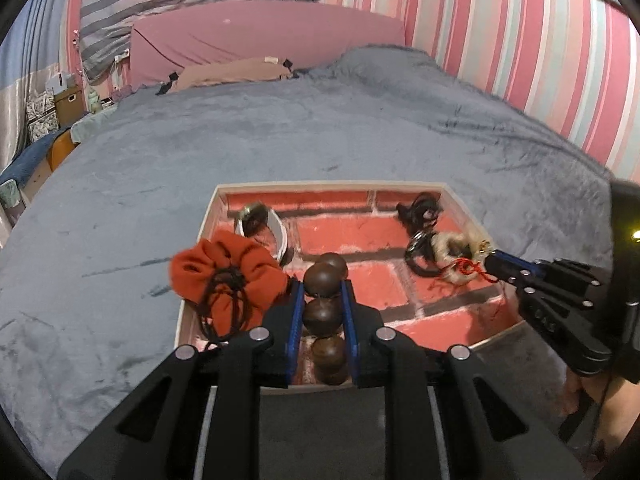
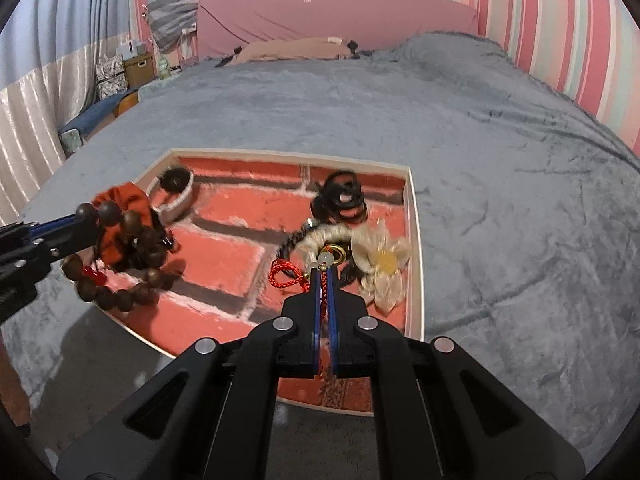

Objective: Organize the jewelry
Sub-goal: 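Carry the bead bracelet with the left tool while the right tool carries the red charm to the tray, then open the left tool over the tray while the right tool releases the red charm there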

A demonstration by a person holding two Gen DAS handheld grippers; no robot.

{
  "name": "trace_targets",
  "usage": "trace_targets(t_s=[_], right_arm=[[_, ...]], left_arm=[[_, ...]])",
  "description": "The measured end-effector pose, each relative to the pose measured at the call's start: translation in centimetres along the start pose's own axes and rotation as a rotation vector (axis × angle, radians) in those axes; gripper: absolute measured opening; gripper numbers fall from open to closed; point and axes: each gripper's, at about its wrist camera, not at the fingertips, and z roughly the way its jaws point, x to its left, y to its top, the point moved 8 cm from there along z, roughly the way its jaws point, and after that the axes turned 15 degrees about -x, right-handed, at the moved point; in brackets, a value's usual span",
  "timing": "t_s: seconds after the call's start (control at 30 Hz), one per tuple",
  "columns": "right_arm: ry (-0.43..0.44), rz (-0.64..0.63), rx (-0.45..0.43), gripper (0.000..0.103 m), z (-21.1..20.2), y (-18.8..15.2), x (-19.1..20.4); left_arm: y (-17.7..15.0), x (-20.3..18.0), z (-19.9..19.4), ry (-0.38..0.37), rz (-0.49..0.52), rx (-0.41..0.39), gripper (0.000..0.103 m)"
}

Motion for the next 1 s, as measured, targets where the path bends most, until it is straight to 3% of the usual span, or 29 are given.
trace_targets(t_s=[0.4,0.47,0.53,0.57,0.6,0.67,0.73,0.9,1.0], right_arm=[[0.004,0.004,0.068,0.006,2.4,-3.3,0.4],[0.003,0.001,0.066,0.021,2.2,-3.2,0.4],[0.004,-0.001,0.051,0.05,1.7,-2.9,0.5],[0.001,-0.005,0.04,0.054,1.4,-2.7,0.5],[-0.005,-0.019,0.024,0.058,0.9,-2.4,0.5],[-0.016,-0.031,0.01,0.066,0.3,-2.0,0.3],[-0.013,-0.025,-0.006,0.081,-0.6,-1.4,0.0],[-0.02,-0.034,-0.065,0.097,-4.5,-0.2,-0.5],[-0.015,-0.065,-0.108,0.099,-8.2,0.2,-0.3]], left_arm=[[-4.8,3.9,3.1,0.104,0.014,0.088,0.021],[-5.1,4.1,2.9,0.115,0.013,0.089,0.023],[-5.0,4.1,2.4,0.102,-0.008,0.092,0.041],[-4.8,4.1,1.9,0.104,-0.014,0.081,0.056],[-4.5,4.1,1.4,0.111,-0.011,0.066,0.063],[-4.2,3.9,0.3,0.107,-0.009,0.047,0.065],[-4.0,3.8,-1.0,0.108,-0.02,0.042,0.066],[-3.1,3.9,-5.6,0.175,0.002,-0.005,0.081],[-2.5,4.0,-9.5,0.23,0.007,-0.044,0.085]])
